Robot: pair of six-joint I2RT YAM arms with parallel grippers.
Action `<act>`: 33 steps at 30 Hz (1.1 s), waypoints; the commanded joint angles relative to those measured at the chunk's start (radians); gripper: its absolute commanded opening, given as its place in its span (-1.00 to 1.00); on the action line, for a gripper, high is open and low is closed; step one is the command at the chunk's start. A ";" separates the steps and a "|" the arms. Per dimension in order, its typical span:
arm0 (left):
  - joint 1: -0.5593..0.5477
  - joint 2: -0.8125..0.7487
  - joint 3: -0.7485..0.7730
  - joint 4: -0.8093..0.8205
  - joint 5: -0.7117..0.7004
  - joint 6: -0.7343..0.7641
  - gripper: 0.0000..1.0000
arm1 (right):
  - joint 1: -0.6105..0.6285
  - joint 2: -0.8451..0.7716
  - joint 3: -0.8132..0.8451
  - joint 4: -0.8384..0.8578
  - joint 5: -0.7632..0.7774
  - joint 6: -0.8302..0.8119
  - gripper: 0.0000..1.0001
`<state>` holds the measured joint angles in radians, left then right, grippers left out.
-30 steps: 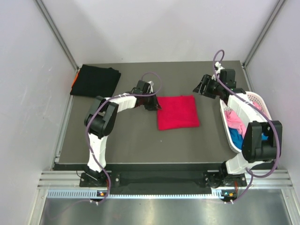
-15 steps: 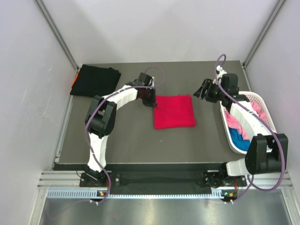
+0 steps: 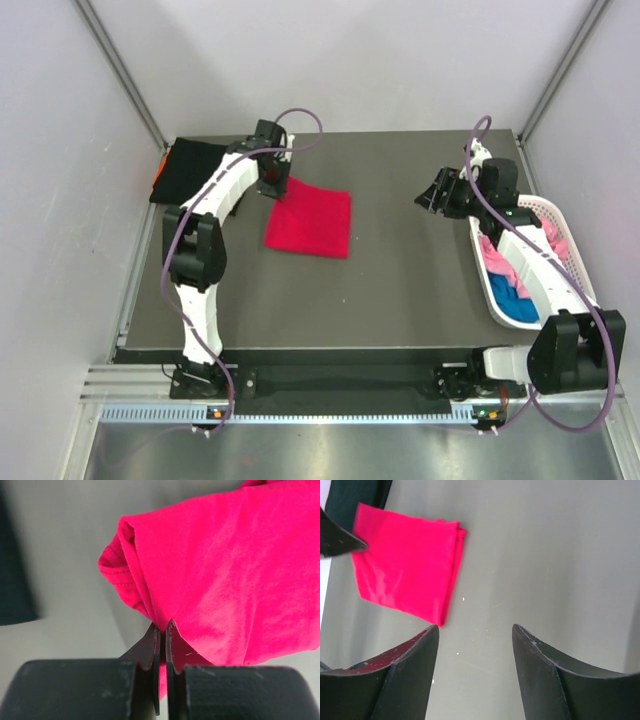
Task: Fold and stack the t-shirts
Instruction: Neatly place the folded tshirt to the corner
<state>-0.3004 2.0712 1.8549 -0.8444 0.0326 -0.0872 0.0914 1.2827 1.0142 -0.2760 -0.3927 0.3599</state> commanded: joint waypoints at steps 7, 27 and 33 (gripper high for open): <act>0.141 -0.005 0.219 -0.019 -0.166 0.230 -1.00 | 0.007 -0.045 -0.043 0.084 -0.044 0.025 0.22; 0.277 0.135 0.477 0.088 -0.296 0.501 -1.00 | 0.005 0.093 -0.035 0.164 -0.063 0.004 0.24; 0.294 0.119 0.486 0.137 -0.286 0.541 -1.00 | 0.005 0.096 -0.031 0.166 -0.060 0.002 0.24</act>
<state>-0.0170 2.2353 2.2890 -0.8055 -0.2340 0.4023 0.0914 1.3865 0.9680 -0.1646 -0.4427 0.3771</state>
